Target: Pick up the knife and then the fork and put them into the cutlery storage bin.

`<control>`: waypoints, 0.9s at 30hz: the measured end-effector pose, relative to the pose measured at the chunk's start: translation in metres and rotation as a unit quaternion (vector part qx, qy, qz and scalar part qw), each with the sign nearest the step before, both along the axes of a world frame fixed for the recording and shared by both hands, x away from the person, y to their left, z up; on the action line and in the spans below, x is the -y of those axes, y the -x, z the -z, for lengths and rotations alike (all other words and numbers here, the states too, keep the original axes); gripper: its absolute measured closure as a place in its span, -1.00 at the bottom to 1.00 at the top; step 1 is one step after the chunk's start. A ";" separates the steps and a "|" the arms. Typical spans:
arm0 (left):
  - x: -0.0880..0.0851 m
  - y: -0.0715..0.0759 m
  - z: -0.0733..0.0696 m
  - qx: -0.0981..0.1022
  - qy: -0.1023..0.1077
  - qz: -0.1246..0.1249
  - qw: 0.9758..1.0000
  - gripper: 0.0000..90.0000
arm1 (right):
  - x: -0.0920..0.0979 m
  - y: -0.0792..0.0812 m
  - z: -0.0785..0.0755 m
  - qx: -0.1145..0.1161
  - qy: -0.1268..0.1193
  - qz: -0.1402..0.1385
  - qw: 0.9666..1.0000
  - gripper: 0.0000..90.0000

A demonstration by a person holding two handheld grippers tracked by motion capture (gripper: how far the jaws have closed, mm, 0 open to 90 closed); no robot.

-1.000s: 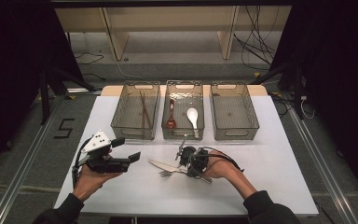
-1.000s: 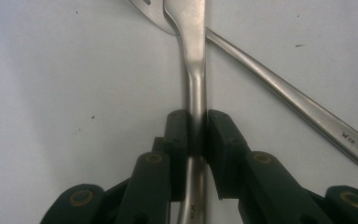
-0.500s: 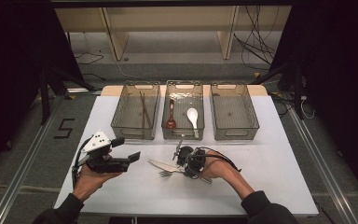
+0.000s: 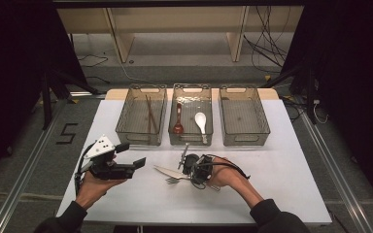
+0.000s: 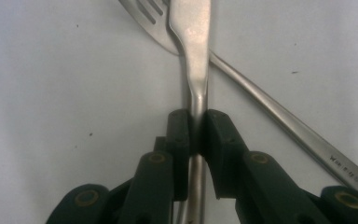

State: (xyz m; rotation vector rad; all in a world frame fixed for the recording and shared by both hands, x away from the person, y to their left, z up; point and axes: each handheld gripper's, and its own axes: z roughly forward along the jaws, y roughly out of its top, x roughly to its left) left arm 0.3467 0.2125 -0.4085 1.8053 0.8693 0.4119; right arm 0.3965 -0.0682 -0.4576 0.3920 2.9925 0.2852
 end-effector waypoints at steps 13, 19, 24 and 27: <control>-0.002 0.000 -0.001 0.003 0.003 -0.005 1.000 -0.66 | 0.013 -0.004 -0.014 0.002 -0.055 0.026 0.998 0.79; -0.003 0.000 -0.001 0.004 0.004 -0.007 1.000 -0.66 | 0.025 -0.009 -0.025 0.002 -0.091 0.044 0.995 0.79; -0.004 0.000 -0.002 0.006 0.003 -0.008 1.000 -0.66 | 0.034 -0.011 -0.038 0.002 -0.126 0.072 0.989 0.79; -0.004 0.000 -0.001 0.006 0.007 -0.011 1.000 -0.66 | 0.043 -0.015 -0.046 0.006 -0.148 0.087 0.985 0.79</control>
